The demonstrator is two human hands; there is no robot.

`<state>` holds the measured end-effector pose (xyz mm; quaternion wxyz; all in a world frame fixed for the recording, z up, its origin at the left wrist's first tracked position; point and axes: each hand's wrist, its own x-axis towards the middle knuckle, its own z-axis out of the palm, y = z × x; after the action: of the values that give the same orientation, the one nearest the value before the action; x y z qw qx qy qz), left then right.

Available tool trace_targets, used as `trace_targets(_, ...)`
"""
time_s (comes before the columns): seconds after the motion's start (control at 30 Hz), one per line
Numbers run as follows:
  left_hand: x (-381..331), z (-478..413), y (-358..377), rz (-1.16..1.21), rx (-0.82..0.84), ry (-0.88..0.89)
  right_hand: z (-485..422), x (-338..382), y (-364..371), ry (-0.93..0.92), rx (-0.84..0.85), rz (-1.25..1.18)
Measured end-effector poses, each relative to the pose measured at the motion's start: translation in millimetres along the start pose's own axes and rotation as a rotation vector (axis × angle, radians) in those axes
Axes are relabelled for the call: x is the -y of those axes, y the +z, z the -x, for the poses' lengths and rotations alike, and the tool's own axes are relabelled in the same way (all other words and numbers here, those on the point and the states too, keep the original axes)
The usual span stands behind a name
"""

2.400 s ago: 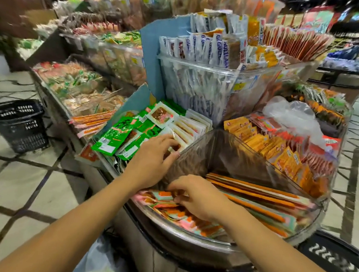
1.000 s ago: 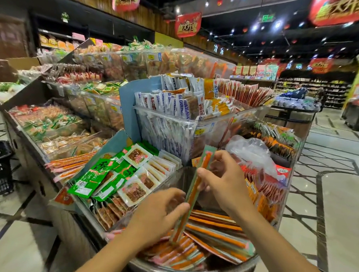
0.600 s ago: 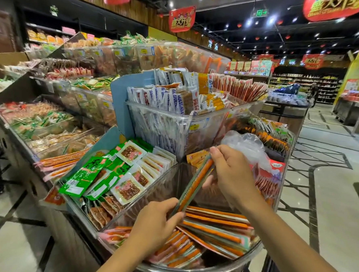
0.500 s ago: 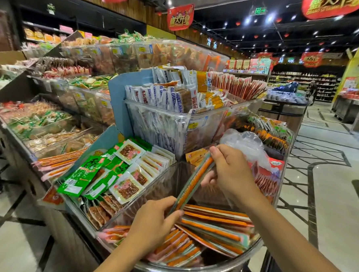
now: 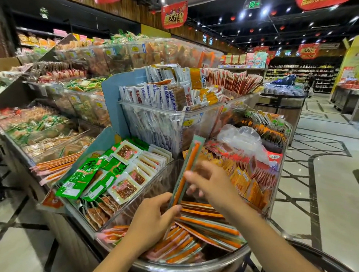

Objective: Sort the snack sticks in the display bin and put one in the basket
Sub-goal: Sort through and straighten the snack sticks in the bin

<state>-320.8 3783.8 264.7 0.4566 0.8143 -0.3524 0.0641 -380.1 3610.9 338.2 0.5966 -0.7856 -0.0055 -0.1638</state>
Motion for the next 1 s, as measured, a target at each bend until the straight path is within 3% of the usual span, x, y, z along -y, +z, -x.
trace_targets(0.1, -2, 0, 0, 0.031, 0.017, 0.007, 2, -15, 6, -0.077, 0.011, 0.194)
trace_targets(0.37, -8, 0, 0, 0.181, 0.035, -0.094, -4, -7, -13, -0.098, -0.212, 0.188)
trace_targets(0.47, -6, -2, -4, 0.237, -0.018, -0.128, 1, -11, -18, -0.157, -0.313, 0.454)
trace_targets(0.53, -6, -3, -7, 0.258, -0.033, -0.146, 5, -15, -19, -0.317, -0.359, 0.638)
trace_targets(0.6, -8, -2, -10, 0.259, -0.032, -0.150, 10, -15, -17, -0.517, -0.266, 0.745)
trace_targets(0.7, -12, -4, -21, 0.163, -0.018, -0.111, 10, -15, -14, -0.605, -0.027, 0.904)
trace_targets(0.8, -23, -8, -44, 0.077, -0.001, -0.086, 4, -11, -13, -0.562, 0.041, 0.932)
trace_targets(1.0, -60, -20, -86, 0.141, -0.146, -0.096, -3, -5, -4, -0.380, 0.055, 0.638)
